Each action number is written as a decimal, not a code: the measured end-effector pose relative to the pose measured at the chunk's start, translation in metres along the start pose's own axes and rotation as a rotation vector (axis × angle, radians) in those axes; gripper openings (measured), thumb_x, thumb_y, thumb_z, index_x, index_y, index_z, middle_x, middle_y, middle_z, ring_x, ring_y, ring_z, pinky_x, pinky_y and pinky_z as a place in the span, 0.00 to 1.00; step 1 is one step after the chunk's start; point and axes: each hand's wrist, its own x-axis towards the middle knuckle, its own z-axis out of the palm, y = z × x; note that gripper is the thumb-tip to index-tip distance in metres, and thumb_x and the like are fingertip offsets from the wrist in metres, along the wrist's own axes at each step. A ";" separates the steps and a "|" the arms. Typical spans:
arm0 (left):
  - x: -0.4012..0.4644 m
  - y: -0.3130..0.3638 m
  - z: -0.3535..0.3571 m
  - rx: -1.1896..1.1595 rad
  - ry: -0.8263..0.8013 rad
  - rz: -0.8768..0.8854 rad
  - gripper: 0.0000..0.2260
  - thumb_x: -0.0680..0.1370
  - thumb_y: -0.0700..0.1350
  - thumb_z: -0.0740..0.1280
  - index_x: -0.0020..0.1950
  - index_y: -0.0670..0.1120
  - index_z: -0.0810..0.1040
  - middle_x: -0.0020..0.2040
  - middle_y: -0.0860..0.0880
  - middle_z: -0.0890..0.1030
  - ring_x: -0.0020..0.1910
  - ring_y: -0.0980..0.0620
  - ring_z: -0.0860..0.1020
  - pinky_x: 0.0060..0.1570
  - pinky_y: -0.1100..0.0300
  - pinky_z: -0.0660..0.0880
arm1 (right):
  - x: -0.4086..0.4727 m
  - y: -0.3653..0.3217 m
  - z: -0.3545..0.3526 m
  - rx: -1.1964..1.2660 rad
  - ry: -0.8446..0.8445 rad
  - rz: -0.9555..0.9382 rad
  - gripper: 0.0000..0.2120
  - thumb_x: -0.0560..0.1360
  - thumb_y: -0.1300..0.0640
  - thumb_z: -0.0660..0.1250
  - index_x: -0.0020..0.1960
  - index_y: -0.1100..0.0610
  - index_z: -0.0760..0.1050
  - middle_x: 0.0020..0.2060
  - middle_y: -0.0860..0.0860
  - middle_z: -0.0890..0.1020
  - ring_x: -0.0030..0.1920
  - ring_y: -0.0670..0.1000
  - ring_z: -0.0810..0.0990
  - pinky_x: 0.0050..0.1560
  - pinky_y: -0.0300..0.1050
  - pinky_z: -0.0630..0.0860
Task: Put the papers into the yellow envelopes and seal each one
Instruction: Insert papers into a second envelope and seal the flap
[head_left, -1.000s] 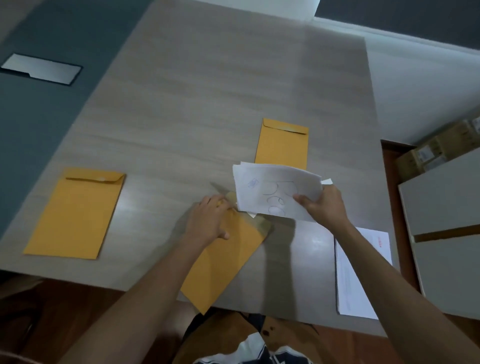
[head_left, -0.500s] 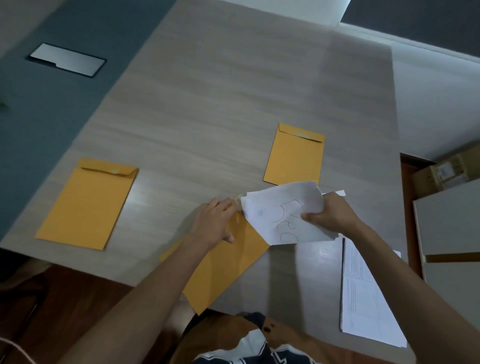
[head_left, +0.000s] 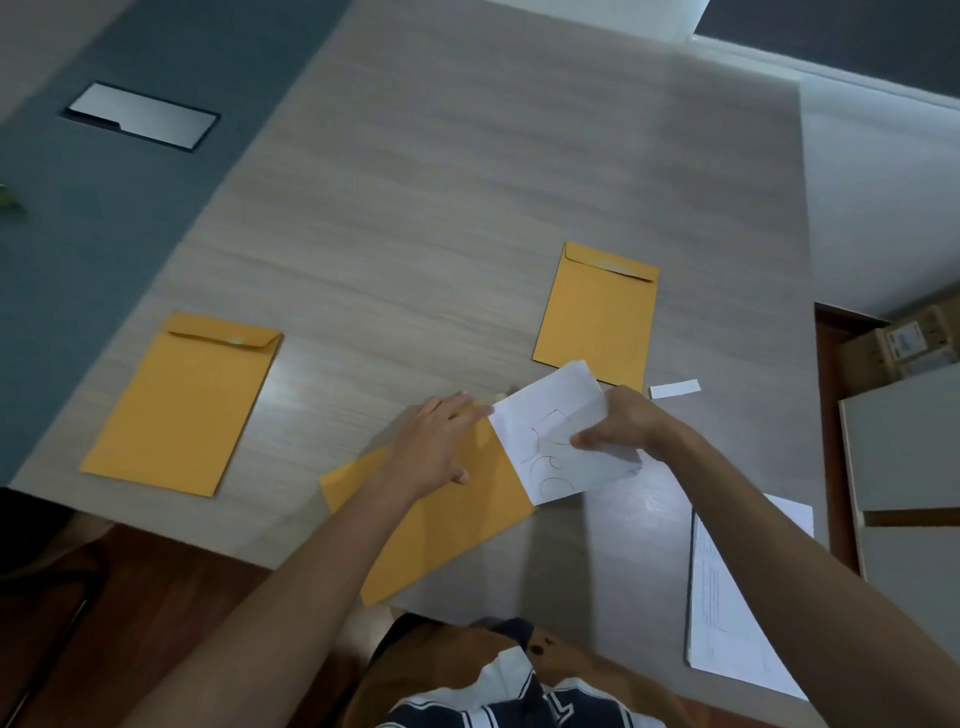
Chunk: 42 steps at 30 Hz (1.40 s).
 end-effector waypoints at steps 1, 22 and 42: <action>-0.004 0.001 0.000 -0.019 0.014 -0.019 0.47 0.65 0.52 0.79 0.78 0.57 0.56 0.76 0.50 0.62 0.73 0.48 0.60 0.71 0.54 0.60 | -0.001 0.004 0.001 0.022 0.008 -0.006 0.15 0.66 0.57 0.77 0.52 0.57 0.82 0.47 0.51 0.84 0.48 0.51 0.82 0.50 0.48 0.78; -0.025 0.044 0.018 0.129 -0.005 -0.034 0.66 0.54 0.72 0.70 0.77 0.55 0.31 0.73 0.40 0.55 0.74 0.39 0.53 0.70 0.31 0.50 | -0.018 0.022 0.047 0.254 0.145 -0.061 0.17 0.73 0.57 0.72 0.61 0.57 0.78 0.55 0.52 0.82 0.52 0.54 0.80 0.48 0.46 0.76; -0.027 0.060 0.006 0.109 0.022 0.085 0.65 0.57 0.70 0.72 0.74 0.58 0.26 0.73 0.41 0.56 0.74 0.40 0.56 0.71 0.35 0.54 | -0.031 -0.009 0.066 0.164 0.129 -0.021 0.06 0.75 0.55 0.70 0.45 0.57 0.81 0.43 0.52 0.82 0.45 0.55 0.81 0.38 0.47 0.77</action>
